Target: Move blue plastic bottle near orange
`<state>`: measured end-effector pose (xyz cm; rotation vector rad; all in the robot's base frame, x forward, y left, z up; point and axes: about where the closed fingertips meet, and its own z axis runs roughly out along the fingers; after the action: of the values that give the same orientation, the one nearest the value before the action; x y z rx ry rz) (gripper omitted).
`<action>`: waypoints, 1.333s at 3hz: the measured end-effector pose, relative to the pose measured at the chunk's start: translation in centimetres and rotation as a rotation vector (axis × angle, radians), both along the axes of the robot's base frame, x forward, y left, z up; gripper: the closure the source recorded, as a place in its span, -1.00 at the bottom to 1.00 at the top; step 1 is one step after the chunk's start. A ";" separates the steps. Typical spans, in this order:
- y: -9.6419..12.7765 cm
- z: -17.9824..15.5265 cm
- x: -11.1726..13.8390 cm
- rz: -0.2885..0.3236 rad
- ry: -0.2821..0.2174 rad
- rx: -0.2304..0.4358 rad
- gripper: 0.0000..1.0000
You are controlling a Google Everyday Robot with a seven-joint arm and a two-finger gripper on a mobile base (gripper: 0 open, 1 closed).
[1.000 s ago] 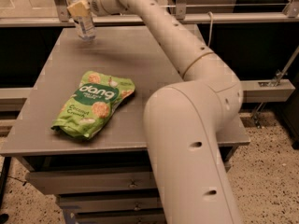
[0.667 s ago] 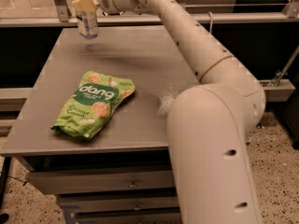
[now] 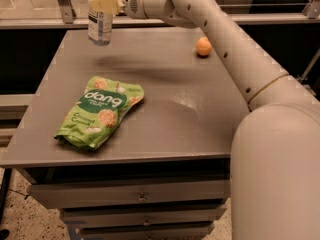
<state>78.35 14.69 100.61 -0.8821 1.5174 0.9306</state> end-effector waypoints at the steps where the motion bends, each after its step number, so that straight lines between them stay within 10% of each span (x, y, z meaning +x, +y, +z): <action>1: 0.0 0.1 0.1 -0.002 -0.003 -0.001 1.00; 4: -8.2 1.1 -5.5 -0.079 0.025 -0.159 1.00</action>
Offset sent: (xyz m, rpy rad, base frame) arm -0.0297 -0.0300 -0.0107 -0.0088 0.0877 -0.0176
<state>72.85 6.51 101.70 -0.9190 1.6530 0.7748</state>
